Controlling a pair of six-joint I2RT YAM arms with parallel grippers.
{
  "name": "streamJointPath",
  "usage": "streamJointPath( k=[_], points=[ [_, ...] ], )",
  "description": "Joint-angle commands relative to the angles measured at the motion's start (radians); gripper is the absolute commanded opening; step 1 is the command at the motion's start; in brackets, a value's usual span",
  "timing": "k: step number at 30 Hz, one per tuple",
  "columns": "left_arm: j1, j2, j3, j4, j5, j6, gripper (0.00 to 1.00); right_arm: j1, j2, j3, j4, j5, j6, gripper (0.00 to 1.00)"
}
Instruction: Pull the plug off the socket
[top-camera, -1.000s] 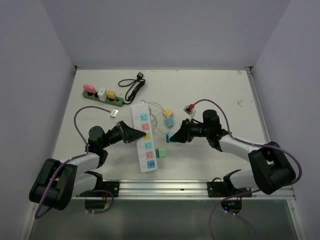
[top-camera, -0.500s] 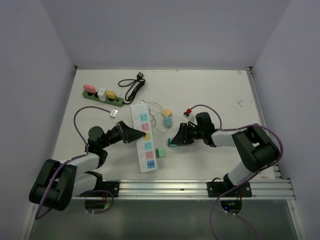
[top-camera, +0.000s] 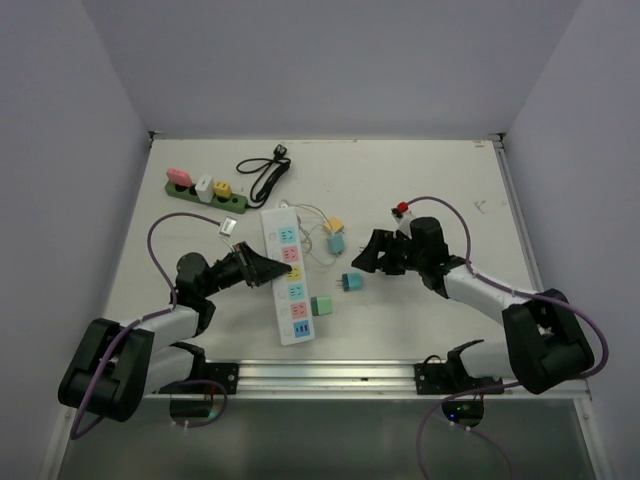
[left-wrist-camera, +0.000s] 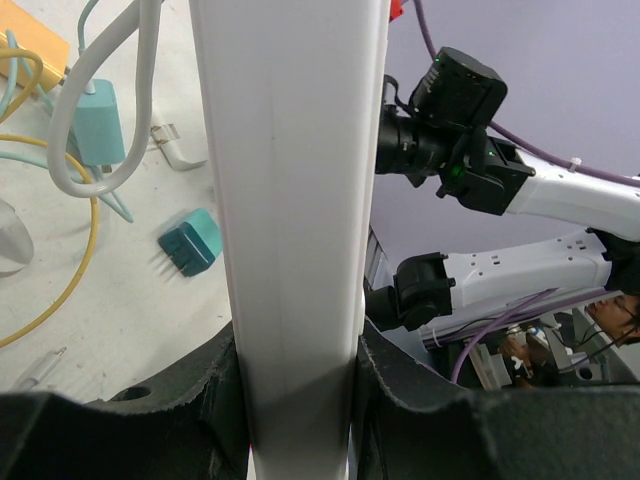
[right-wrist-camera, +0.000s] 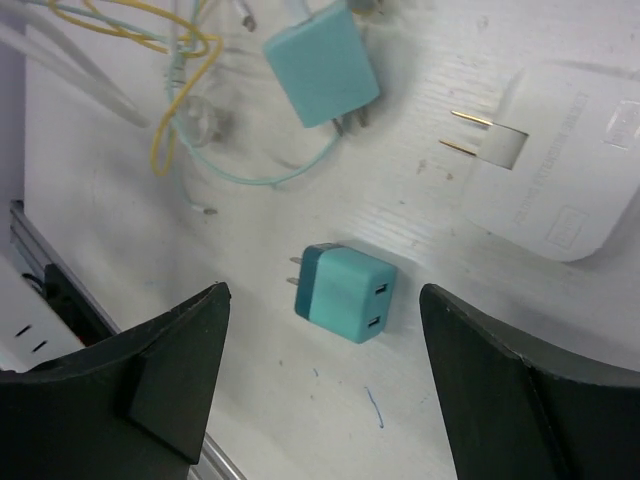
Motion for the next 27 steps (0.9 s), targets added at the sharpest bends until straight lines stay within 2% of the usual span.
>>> streamJointPath(
  k=[1, 3, 9, 18, 22, 27],
  points=[
    [0.008, -0.005, 0.008, 0.139, 0.003, -0.016, 0.00, 0.001, -0.068, 0.001, -0.021, -0.069, -0.048, 0.81],
    [0.008, 0.003, 0.011, 0.144, 0.003, -0.018, 0.00, 0.006, -0.079, -0.007, 0.036, -0.209, -0.035, 0.81],
    [0.008, 0.011, 0.014, 0.162, 0.003, -0.032, 0.00, 0.101, -0.108, -0.001, 0.140, -0.367, -0.019, 0.83],
    [0.008, 0.001, 0.005, 0.211, 0.011, -0.067, 0.00, 0.250, -0.051, 0.056, 0.154, -0.423, -0.054, 0.84],
    [0.008, -0.011, 0.002, 0.228, 0.011, -0.076, 0.00, 0.285, -0.014, 0.064, 0.169, -0.444, -0.053, 0.81],
    [0.008, -0.022, 0.000, 0.242, 0.011, -0.093, 0.00, 0.298, 0.006, 0.067, 0.211, -0.495, -0.039, 0.71]
  ],
)
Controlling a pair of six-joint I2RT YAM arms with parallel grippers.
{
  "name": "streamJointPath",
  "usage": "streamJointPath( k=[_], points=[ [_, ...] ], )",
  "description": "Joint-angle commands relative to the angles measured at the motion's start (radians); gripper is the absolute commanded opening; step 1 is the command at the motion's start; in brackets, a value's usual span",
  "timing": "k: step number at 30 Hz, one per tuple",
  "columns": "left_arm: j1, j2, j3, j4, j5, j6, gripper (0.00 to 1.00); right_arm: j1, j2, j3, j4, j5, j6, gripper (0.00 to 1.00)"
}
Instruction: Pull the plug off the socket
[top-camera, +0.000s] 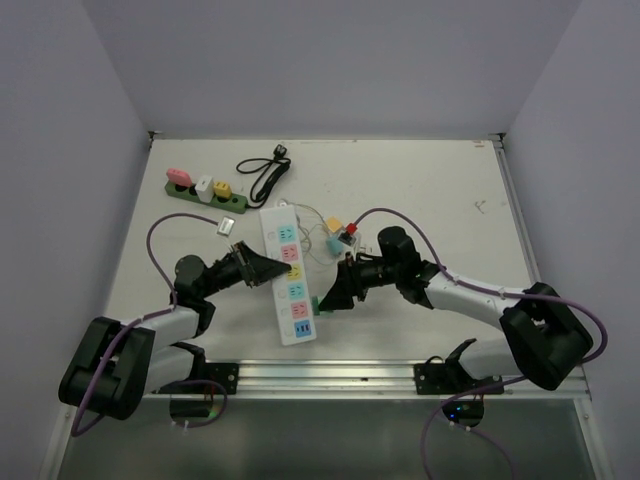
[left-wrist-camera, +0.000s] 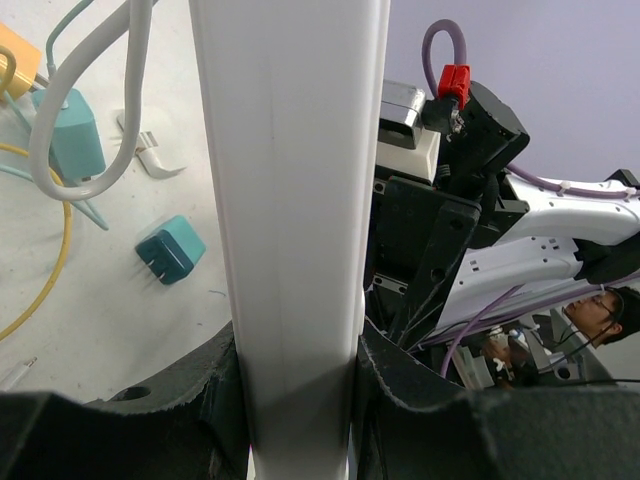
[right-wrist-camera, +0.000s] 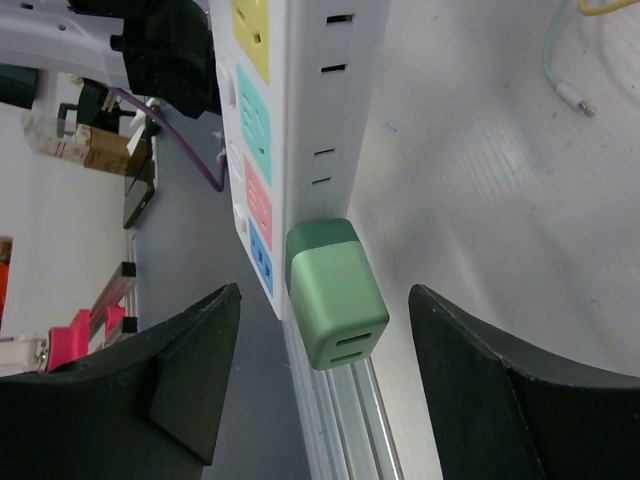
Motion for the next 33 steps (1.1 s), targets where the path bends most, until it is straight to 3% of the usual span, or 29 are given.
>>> streamJointPath(
  k=[1, 11, 18, 26, 33],
  points=[
    [0.008, -0.031, 0.006, 0.174, 0.008, -0.034, 0.00, 0.009, 0.013, 0.036, 0.089, -0.071, 0.001, 0.69],
    [0.008, -0.031, 0.002, 0.219, 0.010, -0.066, 0.00, 0.013, 0.019, 0.033, 0.077, -0.117, -0.026, 0.35],
    [0.008, -0.034, -0.007, 0.239, 0.031, -0.077, 0.00, 0.007, -0.023, 0.039, -0.072, -0.101, -0.152, 0.00],
    [0.009, -0.002, -0.029, 0.335, 0.068, -0.106, 0.00, -0.065, -0.102, -0.027, -0.015, -0.169, -0.137, 0.00],
    [0.058, 0.016, -0.034, 0.374, 0.126, -0.137, 0.00, -0.076, -0.147, -0.059, -0.024, -0.126, -0.149, 0.00]
  ],
)
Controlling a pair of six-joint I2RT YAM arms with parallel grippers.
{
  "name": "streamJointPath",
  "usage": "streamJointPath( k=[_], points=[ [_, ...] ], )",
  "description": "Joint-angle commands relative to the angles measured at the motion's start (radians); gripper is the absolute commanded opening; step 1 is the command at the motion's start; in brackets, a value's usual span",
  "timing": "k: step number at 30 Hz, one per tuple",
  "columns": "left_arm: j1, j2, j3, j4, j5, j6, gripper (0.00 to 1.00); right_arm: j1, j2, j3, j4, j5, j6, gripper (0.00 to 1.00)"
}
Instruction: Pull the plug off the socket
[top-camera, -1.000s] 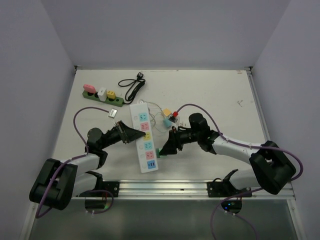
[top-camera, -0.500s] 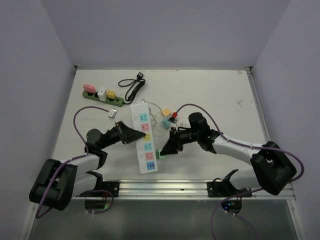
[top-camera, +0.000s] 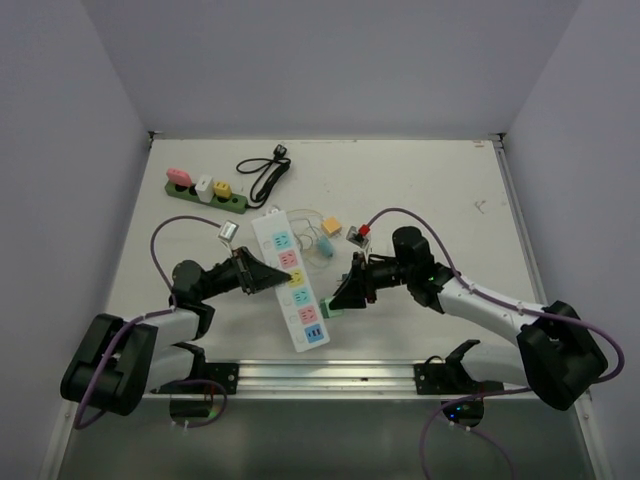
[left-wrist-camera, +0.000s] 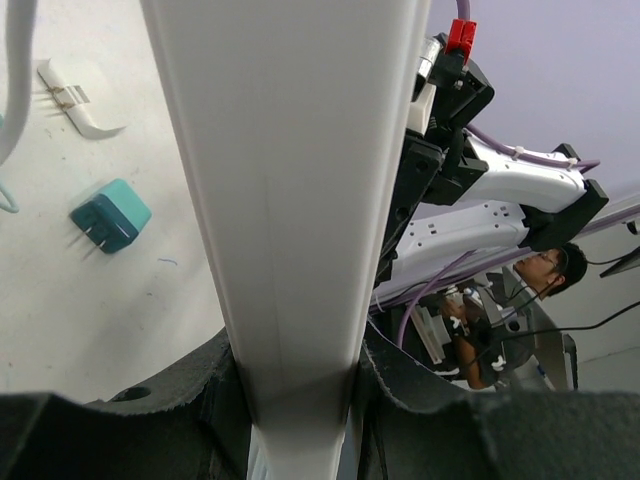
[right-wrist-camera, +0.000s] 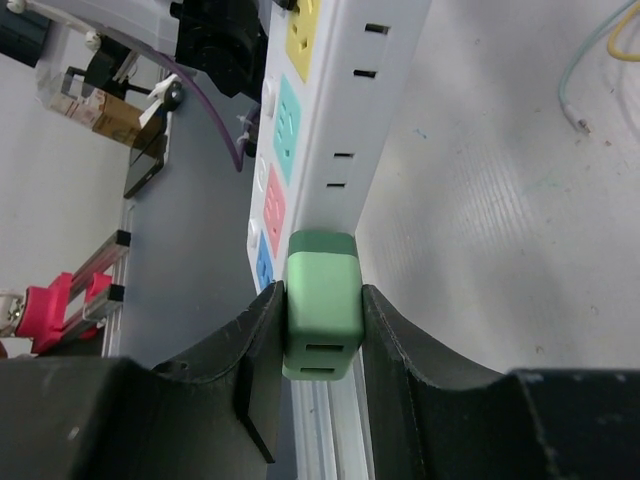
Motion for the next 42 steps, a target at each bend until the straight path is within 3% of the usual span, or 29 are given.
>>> streamJointPath(
  k=[1, 10, 13, 22, 27, 33, 37, 42],
  points=[
    [0.064, -0.013, 0.001, 0.243, 0.027, -0.034, 0.00, -0.026, -0.039, -0.021, -0.011, -0.004, -0.048, 0.00],
    [0.115, -0.045, 0.004, 0.186, 0.045, -0.031, 0.00, -0.144, -0.039, -0.067, 0.082, -0.003, 0.030, 0.00],
    [0.117, -0.048, 0.013, 0.124, 0.039, 0.002, 0.00, -0.159, -0.043, -0.066, 0.029, 0.055, 0.007, 0.00],
    [0.112, -0.090, 0.092, -0.335, -0.057, 0.244, 0.00, -0.187, -0.034, -0.066, -0.076, 0.364, 0.056, 0.00],
    [0.069, -0.004, 0.145, -0.394, -0.099, 0.284, 0.00, -0.219, 0.001, -0.059, -0.142, 0.523, 0.093, 0.00],
    [-0.070, 0.203, 0.239, -0.339, -0.171, 0.284, 0.00, -0.279, -0.014, -0.101, -0.160, 0.629, 0.150, 0.02],
    [-0.170, 0.415, 0.328, -0.178, -0.162, 0.179, 0.00, -0.311, -0.035, -0.112, -0.202, 0.704, 0.165, 0.12],
    [-0.250, 0.628, 0.450, -0.023, -0.145, 0.075, 0.00, -0.348, -0.039, -0.116, -0.255, 0.770, 0.175, 0.38]
  ],
)
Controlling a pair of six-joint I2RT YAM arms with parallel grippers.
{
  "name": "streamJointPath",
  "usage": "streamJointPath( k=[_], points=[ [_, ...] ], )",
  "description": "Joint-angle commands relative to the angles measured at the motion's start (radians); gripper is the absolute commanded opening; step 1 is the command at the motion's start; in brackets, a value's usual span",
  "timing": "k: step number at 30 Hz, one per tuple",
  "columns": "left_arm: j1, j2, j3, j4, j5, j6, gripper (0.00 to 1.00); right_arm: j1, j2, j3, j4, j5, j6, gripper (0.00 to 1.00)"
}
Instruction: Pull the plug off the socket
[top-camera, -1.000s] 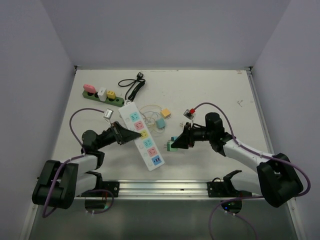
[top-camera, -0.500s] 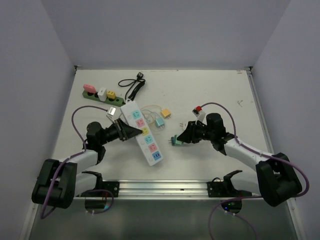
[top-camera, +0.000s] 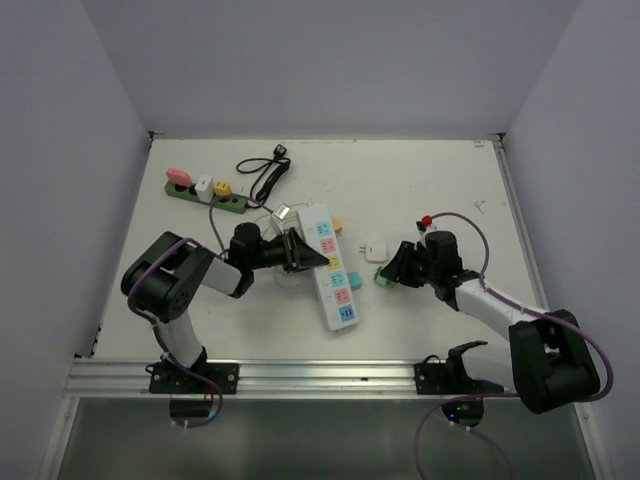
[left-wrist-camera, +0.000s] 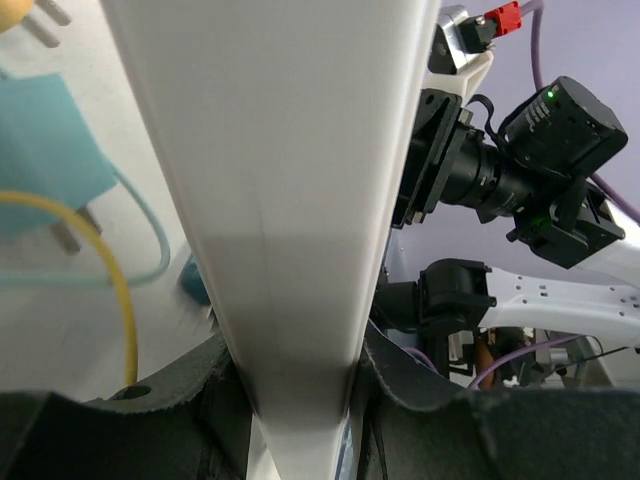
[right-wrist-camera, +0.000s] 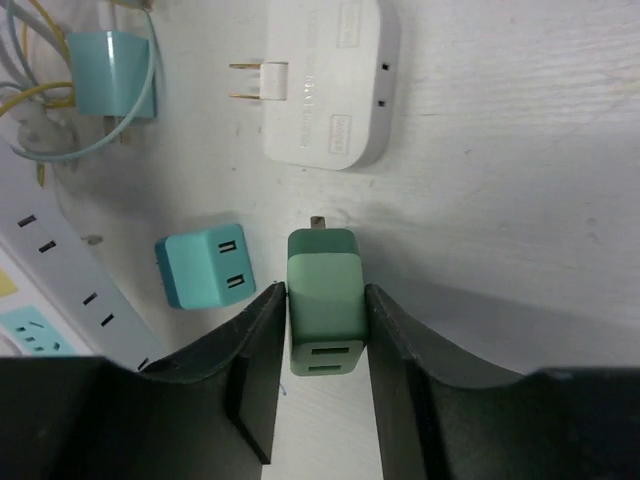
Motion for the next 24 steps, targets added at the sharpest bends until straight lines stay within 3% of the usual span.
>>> streamJointPath(
  k=[1, 3, 5, 6, 8, 9, 12, 15, 18, 20, 24],
  points=[
    [-0.066, 0.102, 0.112, 0.203, 0.022, -0.112, 0.00, -0.016, -0.029, 0.000, -0.045, 0.081, 0.006, 0.43],
    [-0.086, 0.134, 0.132, 0.230, 0.016, -0.131, 0.00, -0.016, -0.045, 0.008, -0.057, 0.084, -0.009, 0.57],
    [-0.100, 0.160, 0.137, 0.246, 0.007, -0.151, 0.10, -0.016, -0.085, 0.015, -0.057, 0.086, -0.037, 0.63],
    [-0.101, 0.165, 0.135, 0.247, -0.005, -0.152, 0.23, -0.016, -0.102, 0.022, -0.094, 0.086, -0.046, 0.67],
    [-0.101, 0.164, 0.123, 0.240, -0.021, -0.149, 0.40, -0.014, -0.145, 0.028, -0.111, 0.087, -0.069, 0.70],
    [-0.101, 0.161, 0.120, 0.217, -0.027, -0.145, 0.54, -0.011, -0.157, 0.037, -0.125, 0.086, -0.079, 0.72],
    [-0.101, 0.141, 0.104, 0.189, -0.044, -0.132, 0.74, -0.003, -0.184, 0.054, -0.143, 0.075, -0.095, 0.74],
    [-0.101, 0.105, 0.089, 0.157, -0.054, -0.126, 0.89, 0.029, -0.190, 0.078, -0.165, 0.075, -0.109, 0.76],
    [-0.101, 0.040, 0.084, 0.070, -0.068, -0.096, 0.99, 0.110, -0.191, 0.118, -0.198, 0.125, -0.126, 0.78],
    [-0.101, -0.036, 0.084, -0.006, -0.085, -0.047, 1.00, 0.202, -0.184, 0.146, -0.220, 0.213, -0.142, 0.79],
    [-0.101, -0.236, 0.113, -0.368, -0.198, 0.102, 1.00, 0.309, -0.148, 0.215, -0.257, 0.317, -0.135, 0.80]
  ],
)
